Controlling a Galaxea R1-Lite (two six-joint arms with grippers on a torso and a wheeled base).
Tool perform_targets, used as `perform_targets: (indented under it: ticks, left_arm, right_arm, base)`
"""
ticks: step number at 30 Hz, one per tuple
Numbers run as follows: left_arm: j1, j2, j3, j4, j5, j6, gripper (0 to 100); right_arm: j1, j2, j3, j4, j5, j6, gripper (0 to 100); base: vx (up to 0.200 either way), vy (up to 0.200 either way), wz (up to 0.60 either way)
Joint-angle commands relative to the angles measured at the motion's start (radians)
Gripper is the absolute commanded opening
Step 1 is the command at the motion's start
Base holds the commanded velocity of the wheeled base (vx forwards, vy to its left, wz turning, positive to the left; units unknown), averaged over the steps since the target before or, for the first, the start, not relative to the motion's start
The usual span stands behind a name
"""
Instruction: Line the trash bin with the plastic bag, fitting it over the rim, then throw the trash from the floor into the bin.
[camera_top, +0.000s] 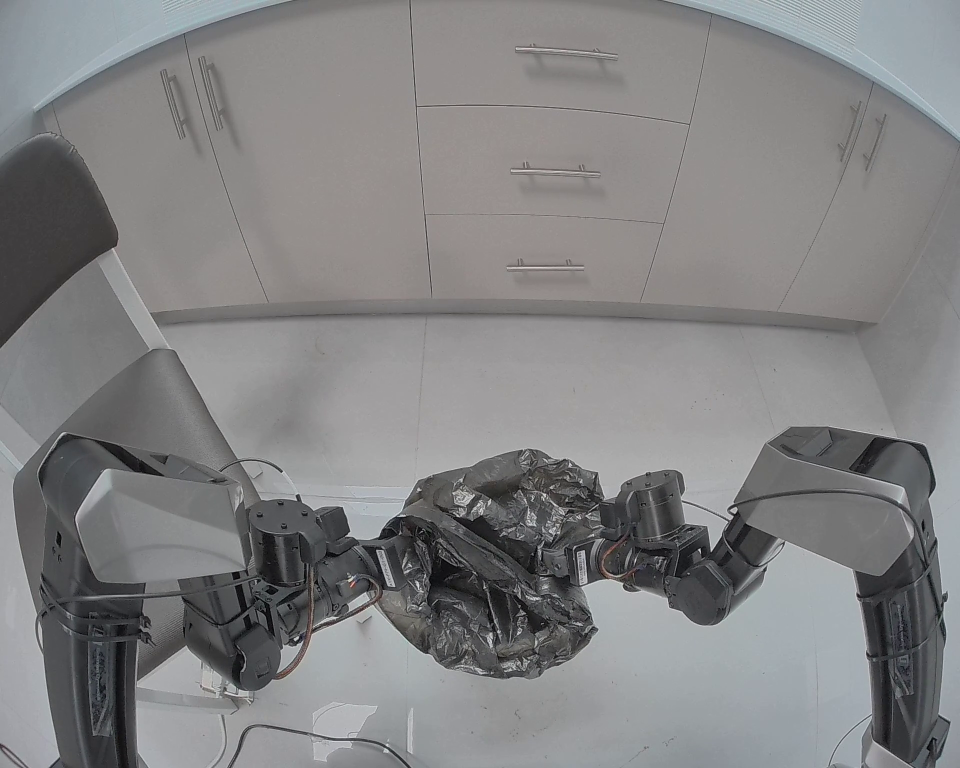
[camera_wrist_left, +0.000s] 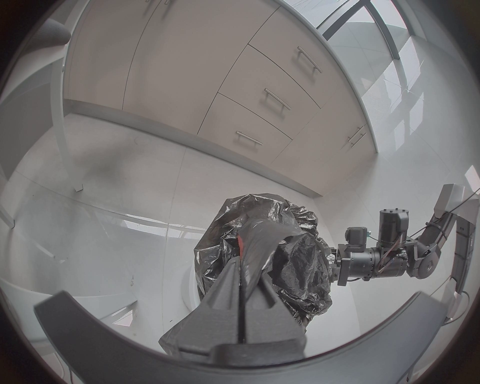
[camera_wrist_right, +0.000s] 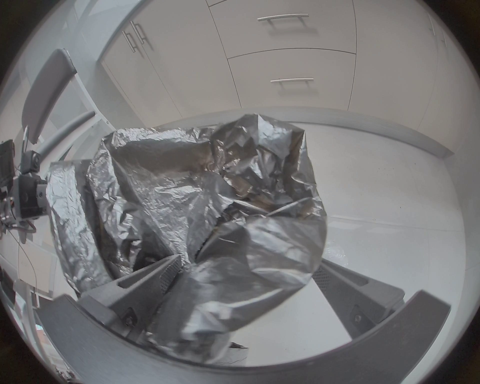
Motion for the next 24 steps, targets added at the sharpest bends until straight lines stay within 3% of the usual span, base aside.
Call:
perform_targets:
  ticks: [1,10,24]
  left_arm:
    - [0.0,0.001,-0.001,0.0,0.0,-0.001,0]
    - [0.0,-0.002,0.001,0.0,0.0,-0.001,0]
    - [0.0,-0.002,0.002,0.0,0.0,-0.001,0]
  right_arm:
    - [0.018,-0.059,0.019,0.0,0.0,0.014,100]
    - [0.018,-0.248,0.068,0.003,0.0,0.057,100]
    - [-0.068,-0.137,-0.093,0.001,-0.025,0.057,100]
  base:
    - [0.0,0.0,0.0]
    - [0.0,0.0,0.0]
    - [0.0,0.0,0.0]
